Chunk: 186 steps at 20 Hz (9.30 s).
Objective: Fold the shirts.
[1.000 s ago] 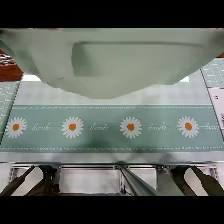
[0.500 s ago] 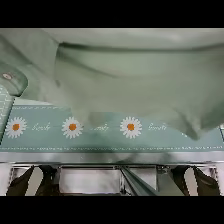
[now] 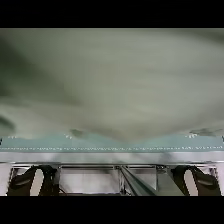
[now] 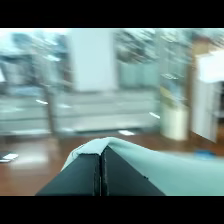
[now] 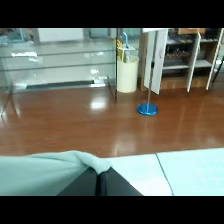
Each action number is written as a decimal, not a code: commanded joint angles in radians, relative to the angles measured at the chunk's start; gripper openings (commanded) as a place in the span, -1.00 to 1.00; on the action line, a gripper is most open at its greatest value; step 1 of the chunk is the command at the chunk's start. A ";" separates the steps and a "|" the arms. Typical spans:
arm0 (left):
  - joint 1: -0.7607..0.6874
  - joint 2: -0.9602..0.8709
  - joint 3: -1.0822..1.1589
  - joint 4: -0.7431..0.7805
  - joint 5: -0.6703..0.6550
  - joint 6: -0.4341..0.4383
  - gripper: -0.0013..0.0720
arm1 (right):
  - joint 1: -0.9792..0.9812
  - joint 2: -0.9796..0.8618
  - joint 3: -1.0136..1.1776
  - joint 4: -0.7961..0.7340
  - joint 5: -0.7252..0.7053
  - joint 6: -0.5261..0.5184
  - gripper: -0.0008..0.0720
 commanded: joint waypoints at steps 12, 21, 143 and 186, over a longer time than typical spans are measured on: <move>-0.051 -0.451 -0.188 -0.115 -0.242 0.014 -0.92 | 0.066 -0.409 0.000 0.145 0.148 -0.092 -0.92; -0.236 -1.160 -0.140 -0.136 0.136 -0.013 -0.92 | 0.066 -1.124 0.000 0.366 -0.163 -0.176 -0.92; -0.167 -1.709 0.159 -0.517 -0.058 -0.079 -0.92 | -0.015 -1.398 -0.307 0.719 -0.310 -0.361 -0.92; -0.287 -0.509 -1.140 -0.301 0.367 0.123 0.42 | 0.046 -1.466 -0.351 0.799 -0.365 -0.235 -0.05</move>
